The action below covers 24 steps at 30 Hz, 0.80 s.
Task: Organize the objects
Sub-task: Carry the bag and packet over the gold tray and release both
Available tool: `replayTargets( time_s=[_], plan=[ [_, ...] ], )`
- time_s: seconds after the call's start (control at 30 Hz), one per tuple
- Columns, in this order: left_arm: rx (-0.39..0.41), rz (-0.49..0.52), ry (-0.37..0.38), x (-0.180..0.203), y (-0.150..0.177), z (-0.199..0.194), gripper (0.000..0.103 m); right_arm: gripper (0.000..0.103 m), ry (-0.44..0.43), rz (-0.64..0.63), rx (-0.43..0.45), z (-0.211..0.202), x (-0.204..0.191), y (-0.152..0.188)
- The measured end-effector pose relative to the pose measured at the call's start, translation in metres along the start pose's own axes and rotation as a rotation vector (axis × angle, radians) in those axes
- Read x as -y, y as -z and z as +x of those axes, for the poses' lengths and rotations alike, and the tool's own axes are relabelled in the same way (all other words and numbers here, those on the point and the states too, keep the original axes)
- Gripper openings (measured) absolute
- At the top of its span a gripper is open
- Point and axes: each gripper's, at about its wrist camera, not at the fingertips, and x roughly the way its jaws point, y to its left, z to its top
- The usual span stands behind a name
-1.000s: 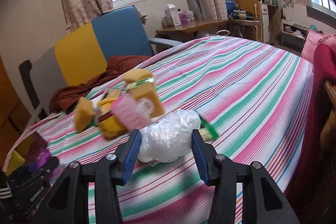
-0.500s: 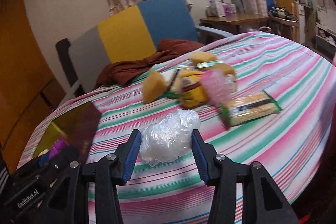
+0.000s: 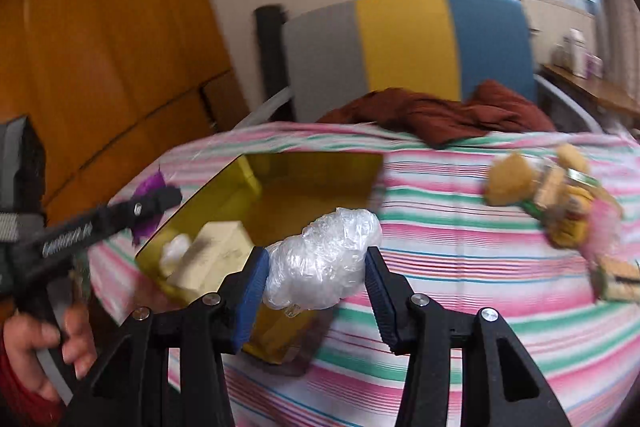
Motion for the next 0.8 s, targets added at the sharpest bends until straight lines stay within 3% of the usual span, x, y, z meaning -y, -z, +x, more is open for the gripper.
replayTargets(
  time_s=[0.13, 0.3, 0.5, 0.53, 0.63, 0.8],
  plan=[
    [-0.041, -0.063, -0.065, -0.038, -0.002, 0.012, 0.042, 0.050, -0.029, -0.065, -0.052, 0.024, -0.025, -0.001],
    [-0.126, -0.055, -0.126, -0.060, 0.005, 0.038, 0.042, 0.050, -0.048, -0.078, -0.135, 0.057, -0.037, 0.006],
    [-0.203, -0.097, -0.140, -0.079, 0.017, 0.057, 0.042, 0.060, -0.007, -0.061, -0.156, 0.071, -0.038, 0.008],
    [-0.208, -0.111, -0.137, -0.079, 0.018, 0.058, 0.046, 0.060, -0.001, -0.052, -0.159, 0.071, -0.038, 0.008],
    [-0.180, -0.163, -0.142, -0.080, 0.018, 0.049, 0.074, 0.062, -0.022, -0.013, -0.152, 0.064, -0.030, 0.009],
    [-0.055, -0.192, -0.182, -0.070, 0.012, 0.021, 0.093, 0.064, -0.025, 0.020, -0.112, 0.046, -0.022, 0.010]
  ],
)
